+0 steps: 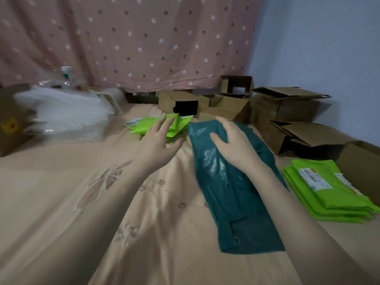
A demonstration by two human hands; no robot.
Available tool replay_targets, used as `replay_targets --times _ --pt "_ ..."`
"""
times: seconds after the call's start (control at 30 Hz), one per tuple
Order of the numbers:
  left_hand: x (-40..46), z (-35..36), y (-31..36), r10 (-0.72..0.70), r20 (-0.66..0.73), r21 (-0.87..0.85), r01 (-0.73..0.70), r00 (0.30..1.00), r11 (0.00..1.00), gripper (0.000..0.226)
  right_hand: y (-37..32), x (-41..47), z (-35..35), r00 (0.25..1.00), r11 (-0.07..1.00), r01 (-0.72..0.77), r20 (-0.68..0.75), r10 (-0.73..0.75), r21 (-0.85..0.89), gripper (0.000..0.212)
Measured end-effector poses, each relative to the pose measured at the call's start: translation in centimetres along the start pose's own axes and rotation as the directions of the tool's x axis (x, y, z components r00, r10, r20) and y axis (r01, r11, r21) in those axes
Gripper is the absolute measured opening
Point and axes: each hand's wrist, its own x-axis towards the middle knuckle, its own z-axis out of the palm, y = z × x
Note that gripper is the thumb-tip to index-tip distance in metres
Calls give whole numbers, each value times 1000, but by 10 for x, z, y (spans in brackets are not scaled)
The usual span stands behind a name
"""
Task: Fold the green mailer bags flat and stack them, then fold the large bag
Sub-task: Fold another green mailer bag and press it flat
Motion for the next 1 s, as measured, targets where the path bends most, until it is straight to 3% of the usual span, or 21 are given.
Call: replay_targets --times 0.27,0.63,0.83,0.93,1.0 --pt "14 -15 -63 -152 -59 -53 149 987 987 58 -17 40 59 999 981 -47 2 47 190 47" --pt "49 20 -135 -352 -21 -223 339 936 914 62 3 99 132 959 877 -270 30 282 398 53" --pt "86 33 -160 -434 1 -293 415 901 861 62 6 135 156 953 856 -292 51 299 426 54" --pt "97 39 -166 -492 39 -363 471 870 804 60 9 147 174 946 834 -319 107 305 450 66" --pt "101 44 -168 -501 37 -394 473 865 788 49 10 151 182 947 843 -322 129 296 432 56"
